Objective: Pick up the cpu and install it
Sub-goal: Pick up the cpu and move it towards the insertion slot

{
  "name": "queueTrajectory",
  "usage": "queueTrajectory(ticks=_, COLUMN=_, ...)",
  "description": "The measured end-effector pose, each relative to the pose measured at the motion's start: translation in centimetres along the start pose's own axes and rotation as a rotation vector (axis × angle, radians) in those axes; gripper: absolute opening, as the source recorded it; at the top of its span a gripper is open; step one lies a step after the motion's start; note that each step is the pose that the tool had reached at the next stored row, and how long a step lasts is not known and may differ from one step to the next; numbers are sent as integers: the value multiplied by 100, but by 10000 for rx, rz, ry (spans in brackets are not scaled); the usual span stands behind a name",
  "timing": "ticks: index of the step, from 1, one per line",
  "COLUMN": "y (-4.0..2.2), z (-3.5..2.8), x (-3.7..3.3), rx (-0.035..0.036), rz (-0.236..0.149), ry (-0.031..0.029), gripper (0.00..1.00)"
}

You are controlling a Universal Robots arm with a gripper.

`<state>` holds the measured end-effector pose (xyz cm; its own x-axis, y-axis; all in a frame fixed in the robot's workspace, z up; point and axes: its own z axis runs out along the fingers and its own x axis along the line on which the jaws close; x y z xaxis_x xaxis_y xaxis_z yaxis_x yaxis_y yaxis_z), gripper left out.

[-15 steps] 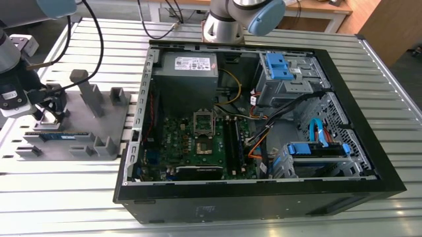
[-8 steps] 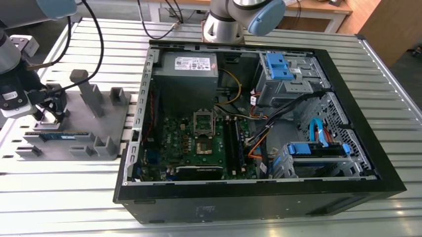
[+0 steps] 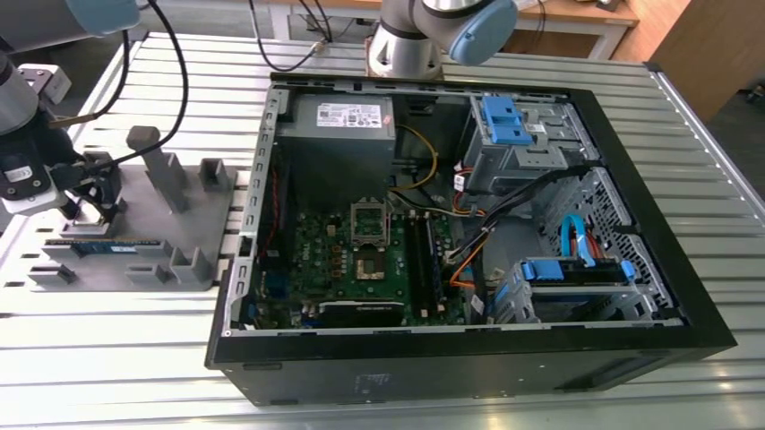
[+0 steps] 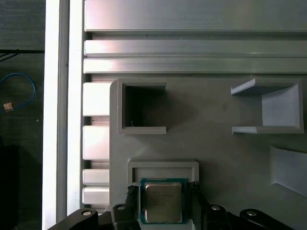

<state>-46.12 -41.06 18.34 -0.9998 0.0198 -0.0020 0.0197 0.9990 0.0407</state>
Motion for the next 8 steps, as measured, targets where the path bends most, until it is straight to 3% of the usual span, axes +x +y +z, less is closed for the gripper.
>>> queueTrajectory(ticks=8, y=0, z=0, x=5, rx=0, rz=0, ry=0, gripper=54)
